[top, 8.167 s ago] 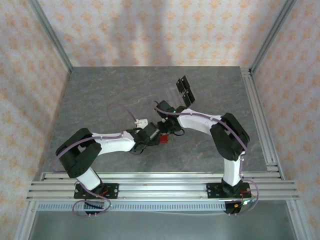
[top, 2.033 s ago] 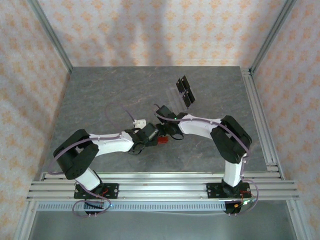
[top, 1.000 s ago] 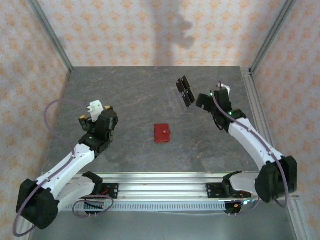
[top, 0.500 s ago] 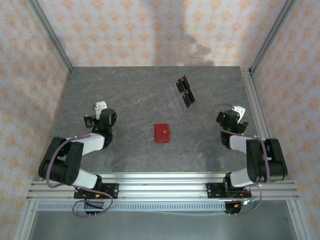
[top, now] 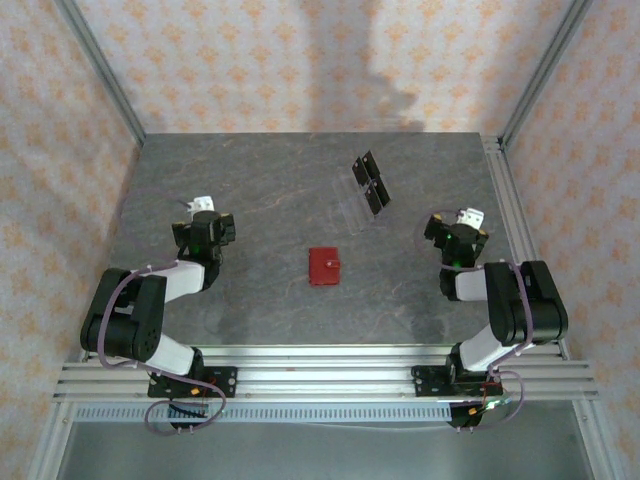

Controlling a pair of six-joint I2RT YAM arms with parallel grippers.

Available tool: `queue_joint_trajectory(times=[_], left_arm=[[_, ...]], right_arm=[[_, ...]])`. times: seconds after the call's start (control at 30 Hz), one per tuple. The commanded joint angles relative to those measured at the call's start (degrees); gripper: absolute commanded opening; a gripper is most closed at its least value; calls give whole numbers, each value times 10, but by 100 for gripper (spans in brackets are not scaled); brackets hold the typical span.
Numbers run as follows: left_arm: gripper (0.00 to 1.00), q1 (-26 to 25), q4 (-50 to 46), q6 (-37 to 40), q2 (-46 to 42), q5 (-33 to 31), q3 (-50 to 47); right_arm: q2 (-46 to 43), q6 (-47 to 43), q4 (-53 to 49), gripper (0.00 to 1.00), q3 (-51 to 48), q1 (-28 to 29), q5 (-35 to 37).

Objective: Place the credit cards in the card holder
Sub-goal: Reset both arms

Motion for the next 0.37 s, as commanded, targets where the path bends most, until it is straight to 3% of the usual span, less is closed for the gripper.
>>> queue_joint_trajectory(times=[0.0,0.1,0.33], left_arm=[[100,1,11,9,2,6,10],[100,1,10,9,1,6,11],[100,1,6,9,3,6,14]], right_arm=[[-2,-1,42,99,-10,3,8],[1,-1,1,99,12,2,5],[-3,-3,10,99,6,2,2]])
